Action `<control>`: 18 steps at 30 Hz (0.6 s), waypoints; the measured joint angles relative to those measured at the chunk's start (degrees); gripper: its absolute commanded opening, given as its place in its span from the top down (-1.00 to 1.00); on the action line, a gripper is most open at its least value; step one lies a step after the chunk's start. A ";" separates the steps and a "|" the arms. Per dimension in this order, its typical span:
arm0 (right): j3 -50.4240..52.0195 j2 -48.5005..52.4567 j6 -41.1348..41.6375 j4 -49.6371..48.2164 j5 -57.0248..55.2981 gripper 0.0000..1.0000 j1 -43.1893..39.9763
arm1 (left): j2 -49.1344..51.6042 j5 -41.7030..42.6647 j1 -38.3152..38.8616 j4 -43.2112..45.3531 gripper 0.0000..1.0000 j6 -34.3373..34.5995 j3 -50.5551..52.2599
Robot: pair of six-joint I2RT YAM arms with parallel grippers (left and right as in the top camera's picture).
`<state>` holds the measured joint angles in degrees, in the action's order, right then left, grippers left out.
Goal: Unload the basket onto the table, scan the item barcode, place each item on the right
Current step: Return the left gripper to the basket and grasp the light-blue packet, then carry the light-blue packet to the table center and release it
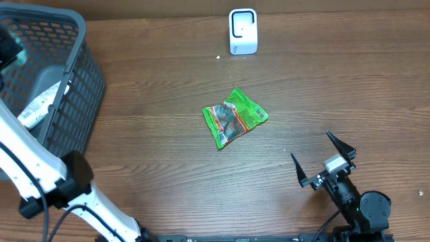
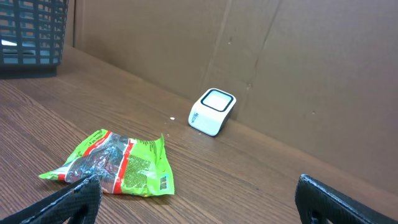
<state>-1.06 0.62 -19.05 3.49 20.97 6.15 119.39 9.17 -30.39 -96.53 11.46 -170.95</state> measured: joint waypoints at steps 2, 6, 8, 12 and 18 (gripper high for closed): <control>0.00 0.00 0.02 0.00 -0.02 -1.00 -0.02 | -1.99 2.99 3.10 -0.02 0.92 -1.22 -0.90; 0.00 0.00 0.00 -0.02 0.00 -1.00 0.00 | -4.72 6.34 12.11 -0.17 0.92 -2.71 -0.61; 0.00 0.00 0.00 0.02 0.00 -1.00 0.00 | -5.42 6.73 18.21 -0.13 0.92 -2.95 1.40; 0.00 0.00 -0.02 -0.04 0.00 -1.00 0.00 | -5.70 4.02 30.05 0.09 0.92 -2.82 10.82; 0.00 0.00 0.00 -0.02 -0.02 -1.00 0.00 | -5.16 -5.90 42.56 1.99 0.91 -2.38 32.17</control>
<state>-1.06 0.62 -19.05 3.46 20.95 6.15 114.24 3.27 12.16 -94.54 9.08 -138.78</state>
